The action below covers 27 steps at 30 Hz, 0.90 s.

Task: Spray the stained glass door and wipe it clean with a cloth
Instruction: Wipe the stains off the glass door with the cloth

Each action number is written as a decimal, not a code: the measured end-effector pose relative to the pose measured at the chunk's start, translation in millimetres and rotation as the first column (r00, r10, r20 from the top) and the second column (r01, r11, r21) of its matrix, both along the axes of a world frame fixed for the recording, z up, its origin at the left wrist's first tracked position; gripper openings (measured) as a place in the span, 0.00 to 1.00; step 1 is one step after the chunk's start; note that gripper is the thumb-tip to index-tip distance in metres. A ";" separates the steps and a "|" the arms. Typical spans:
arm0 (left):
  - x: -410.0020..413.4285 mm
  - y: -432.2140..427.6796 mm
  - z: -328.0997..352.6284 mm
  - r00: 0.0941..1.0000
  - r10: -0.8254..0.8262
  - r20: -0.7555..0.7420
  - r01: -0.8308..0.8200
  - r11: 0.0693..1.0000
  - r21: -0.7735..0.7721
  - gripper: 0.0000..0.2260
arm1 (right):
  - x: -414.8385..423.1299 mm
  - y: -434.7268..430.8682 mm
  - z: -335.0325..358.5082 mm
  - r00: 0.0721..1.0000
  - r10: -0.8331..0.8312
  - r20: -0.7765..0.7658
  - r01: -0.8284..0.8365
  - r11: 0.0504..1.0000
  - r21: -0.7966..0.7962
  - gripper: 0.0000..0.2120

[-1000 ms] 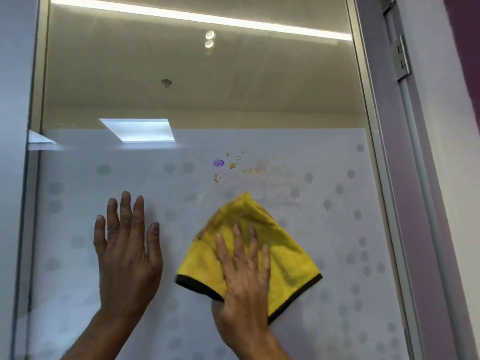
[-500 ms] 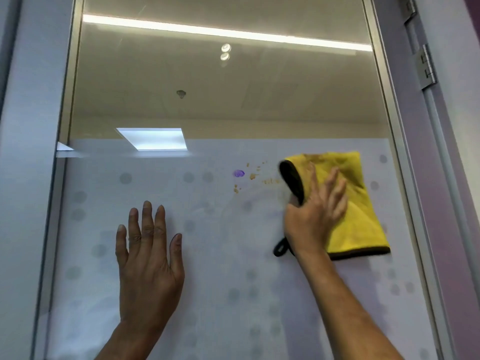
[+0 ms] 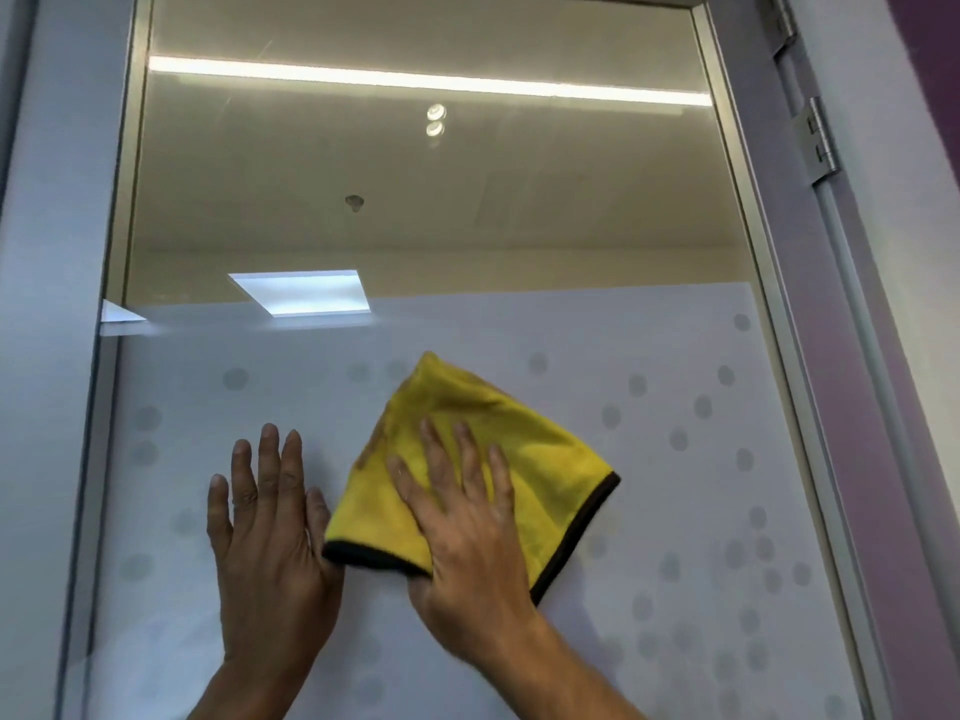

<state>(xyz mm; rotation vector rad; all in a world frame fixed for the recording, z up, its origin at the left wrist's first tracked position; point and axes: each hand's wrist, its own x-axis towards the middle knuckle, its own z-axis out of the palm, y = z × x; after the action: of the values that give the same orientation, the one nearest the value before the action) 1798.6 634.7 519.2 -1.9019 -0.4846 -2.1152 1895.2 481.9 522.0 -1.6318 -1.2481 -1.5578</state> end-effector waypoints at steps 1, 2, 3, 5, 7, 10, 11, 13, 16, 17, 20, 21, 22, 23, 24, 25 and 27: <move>-0.1 -0.4 -0.1 1.000 0.026 -0.007 -0.026 1.000 -0.004 0.26 | 5.1 -5.0 -15.9 1.000 -0.010 0.013 0.010 1.000 -0.013 0.43; -0.2 -0.8 0.1 0.999 0.045 -0.015 -0.045 0.999 -0.012 0.27 | 12.8 -11.4 -31.6 0.999 -0.034 0.020 0.034 0.999 -0.008 0.44; -0.6 -0.8 0.6 0.998 0.053 -0.026 -0.054 0.998 -0.022 0.28 | 22.8 -19.6 -45.5 0.998 -0.067 0.014 0.067 0.998 0.014 0.44; -1.4 0.1 1.0 0.997 0.053 -0.050 -0.056 0.998 -0.042 0.30 | 45.9 -40.5 -63.6 0.987 -0.154 -0.044 0.158 0.982 0.106 0.43; -1.1 1.1 -0.4 0.996 0.058 -0.064 -0.061 0.997 -0.051 0.31 | 69.5 -62.8 -65.7 0.968 -0.194 -0.158 0.231 0.938 0.260 0.38; -0.4 1.1 -0.6 0.995 0.071 -0.071 -0.074 0.997 -0.036 0.31 | 90.0 -84.3 -39.3 0.929 -0.032 -0.369 0.210 0.867 0.453 0.38; -0.7 1.4 -0.4 0.995 0.072 -0.074 -0.075 0.997 -0.036 0.31 | 92.1 -87.1 -24.5 0.910 0.008 -0.415 0.217 0.843 0.492 0.36; -0.6 1.7 -0.5 0.995 0.070 -0.077 -0.073 0.996 -0.042 0.31 | 92.8 -87.6 8.0 0.878 0.040 -0.477 0.253 0.807 0.534 0.33; 0.5 2.2 -1.3 0.995 0.069 -0.075 -0.072 0.997 -0.039 0.31 | 78.9 -76.1 59.0 0.875 0.067 -0.480 0.223 0.824 0.521 0.36; 0.7 2.2 -1.4 0.995 0.068 -0.072 -0.071 0.997 -0.039 0.31 | 70.7 -68.7 72.6 0.886 0.049 -0.461 0.211 0.843 0.495 0.39; 1.3 2.1 -1.3 0.995 0.078 -0.060 -0.081 0.996 -0.034 0.31 | 36.8 -41.8 97.1 0.940 -0.021 -0.341 0.150 0.922 0.357 0.45; 1.3 2.1 -1.2 0.995 0.081 -0.055 -0.083 0.996 -0.029 0.30 | 24.8 -32.2 100.6 0.954 -0.033 -0.298 0.127 0.945 0.302 0.46; 1.4 2.1 -1.1 0.995 0.083 -0.048 -0.085 0.996 -0.023 0.30 | 14.3 -22.9 101.2 0.964 -0.035 -0.265 0.103 0.964 0.246 0.45; 1.7 2.0 -0.9 0.996 0.086 -0.039 -0.086 0.996 -0.017 0.29 | 5.7 -13.7 99.1 0.971 -0.036 -0.234 0.083 0.978 0.194 0.44; 2.0 1.9 -0.9 0.996 0.085 -0.029 -0.086 0.996 -0.011 0.29 | -0.7 -5.3 94.3 0.979 -0.040 -0.200 0.070 0.987 0.144 0.42; 2.7 1.7 -1.0 0.996 0.082 -0.020 -0.082 0.997 -0.005 0.28 | -4.9 1.9 87.0 0.986 -0.049 -0.156 0.064 0.993 0.097 0.42; 2.1 2.6 -1.4 0.998 0.061 -0.008 -0.061 0.998 0.009 0.27 | -9.2 10.6 66.1 0.996 -0.056 -0.066 0.057 0.998 0.009 0.44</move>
<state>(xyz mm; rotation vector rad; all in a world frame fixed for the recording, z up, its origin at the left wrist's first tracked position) 1800.7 637.3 517.8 -1.8659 -0.5243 -2.0667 1886.0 492.5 588.1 -1.7114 -1.1669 -1.5284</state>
